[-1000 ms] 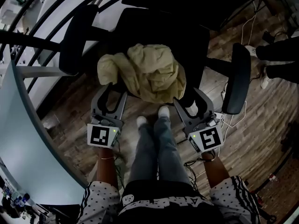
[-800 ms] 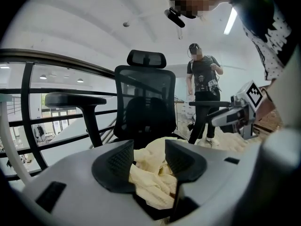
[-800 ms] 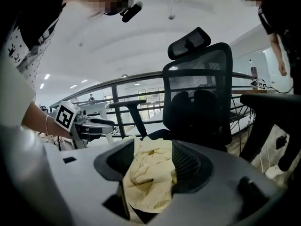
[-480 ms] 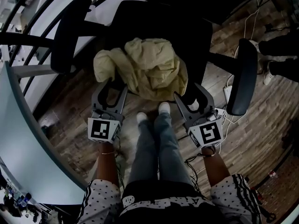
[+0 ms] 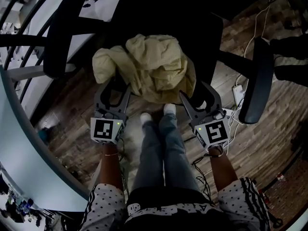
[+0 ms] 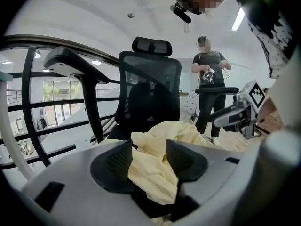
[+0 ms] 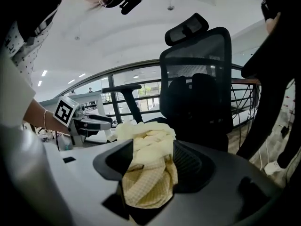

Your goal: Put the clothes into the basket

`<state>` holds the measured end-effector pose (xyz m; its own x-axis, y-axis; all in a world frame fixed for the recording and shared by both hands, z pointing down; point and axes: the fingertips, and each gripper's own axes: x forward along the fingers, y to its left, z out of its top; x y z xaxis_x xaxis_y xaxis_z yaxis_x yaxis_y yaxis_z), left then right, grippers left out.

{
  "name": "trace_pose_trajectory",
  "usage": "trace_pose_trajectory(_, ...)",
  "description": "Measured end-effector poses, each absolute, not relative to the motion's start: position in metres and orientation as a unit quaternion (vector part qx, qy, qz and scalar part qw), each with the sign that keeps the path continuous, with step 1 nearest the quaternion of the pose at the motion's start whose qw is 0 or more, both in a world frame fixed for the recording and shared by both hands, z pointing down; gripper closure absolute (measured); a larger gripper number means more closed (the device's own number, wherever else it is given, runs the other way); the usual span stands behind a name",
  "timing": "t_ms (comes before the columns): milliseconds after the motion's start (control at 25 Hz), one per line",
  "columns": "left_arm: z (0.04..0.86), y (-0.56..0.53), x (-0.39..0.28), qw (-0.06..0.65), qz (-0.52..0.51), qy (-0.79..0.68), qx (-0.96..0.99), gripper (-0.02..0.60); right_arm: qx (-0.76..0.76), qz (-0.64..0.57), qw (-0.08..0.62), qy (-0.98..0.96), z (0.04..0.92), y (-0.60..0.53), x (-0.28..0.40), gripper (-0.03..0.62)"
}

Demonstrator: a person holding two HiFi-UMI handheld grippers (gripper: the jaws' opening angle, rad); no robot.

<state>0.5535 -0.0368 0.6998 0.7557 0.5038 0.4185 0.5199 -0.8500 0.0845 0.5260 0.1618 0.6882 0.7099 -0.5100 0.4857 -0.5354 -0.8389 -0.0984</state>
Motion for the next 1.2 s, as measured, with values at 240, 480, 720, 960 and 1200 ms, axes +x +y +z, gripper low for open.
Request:
trace_pose_trajectory(240,0.718,-0.038,0.561,0.010,-0.234,-0.267,-0.935,0.359,0.918,0.266,0.049,-0.288,0.704,0.165,0.534,0.347)
trace_pose_trajectory(480,0.741,-0.032,0.566,0.002,-0.265,-0.269,-0.926,0.330,0.914,0.289,0.028,-0.283,0.727,0.177,0.542,0.345)
trace_pose_trajectory(720,0.758,-0.033,0.571,-0.006,-0.286,-0.275,-0.918,0.314,0.904,0.320,0.025,-0.282,0.753,0.186,0.546,0.345)
trace_pose_trajectory(960,0.768,-0.019,0.575,-0.005,-0.299,-0.304,-0.904,0.314,0.892,0.352,0.010,-0.283,0.779,0.186,0.546,0.345)
trace_pose_trajectory(1200,0.774,-0.006,0.581,0.004,-0.302,-0.333,-0.893,0.316,0.871,0.369,-0.050,-0.321,0.787,0.165,0.548,0.347)
